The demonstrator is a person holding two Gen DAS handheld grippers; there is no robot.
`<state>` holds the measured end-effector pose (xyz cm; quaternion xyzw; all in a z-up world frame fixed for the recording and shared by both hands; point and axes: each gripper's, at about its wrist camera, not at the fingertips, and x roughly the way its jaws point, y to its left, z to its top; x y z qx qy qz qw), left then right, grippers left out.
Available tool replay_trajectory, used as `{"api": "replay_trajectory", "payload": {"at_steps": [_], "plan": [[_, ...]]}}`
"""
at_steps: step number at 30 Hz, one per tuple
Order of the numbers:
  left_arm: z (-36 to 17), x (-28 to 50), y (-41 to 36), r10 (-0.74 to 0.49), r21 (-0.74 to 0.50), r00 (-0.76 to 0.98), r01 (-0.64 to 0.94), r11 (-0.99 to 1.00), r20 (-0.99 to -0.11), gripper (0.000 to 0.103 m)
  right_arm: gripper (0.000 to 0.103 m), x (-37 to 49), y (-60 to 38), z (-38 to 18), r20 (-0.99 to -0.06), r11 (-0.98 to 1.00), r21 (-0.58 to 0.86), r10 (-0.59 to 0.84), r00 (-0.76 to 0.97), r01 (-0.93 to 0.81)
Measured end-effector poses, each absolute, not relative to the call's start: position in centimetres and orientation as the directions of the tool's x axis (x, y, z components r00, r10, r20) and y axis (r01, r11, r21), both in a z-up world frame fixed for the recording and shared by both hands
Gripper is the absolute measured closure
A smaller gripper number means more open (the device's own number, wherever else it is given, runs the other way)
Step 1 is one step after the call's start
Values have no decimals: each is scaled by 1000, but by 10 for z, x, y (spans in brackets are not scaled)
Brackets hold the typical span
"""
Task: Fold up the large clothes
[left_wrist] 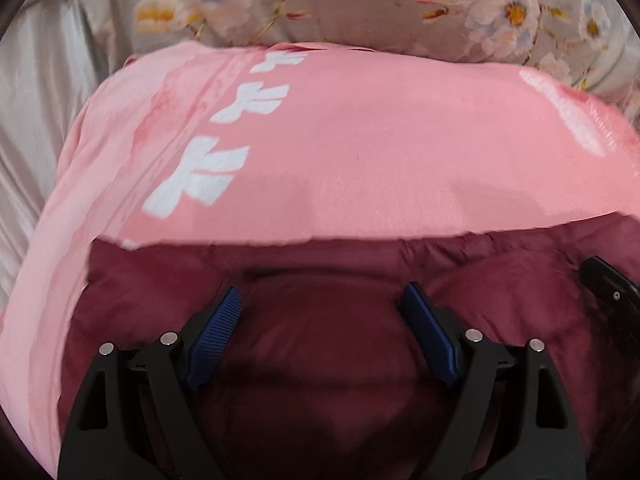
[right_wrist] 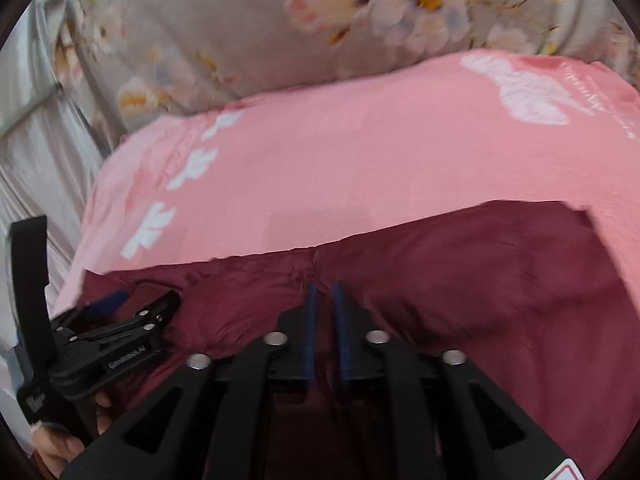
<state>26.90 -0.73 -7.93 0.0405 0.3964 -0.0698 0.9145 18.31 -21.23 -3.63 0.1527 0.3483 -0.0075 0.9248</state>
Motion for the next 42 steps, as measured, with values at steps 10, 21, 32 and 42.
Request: {"api": "replay_trajectory", "payload": {"at_steps": [10,21,32,42], "plan": [[-77,165,5,-199,-105,654,181,978,-730,22,71,98,-162,-48,-681,978,199,95,727,59],[-106,155,-7,-97,6,721,140,990,-687,18,71,96,-151,-73,-699,989,121,26,714,84],[-110,155,-18,-34,83,726,124,989,-686,18,71,100,-141,-79,-716,994,55,-24,697,91],[-86,113,53,-177,-173,714,79,982,-677,18,70,72,-136,-60,-699,988,117,8,715,104]]}}
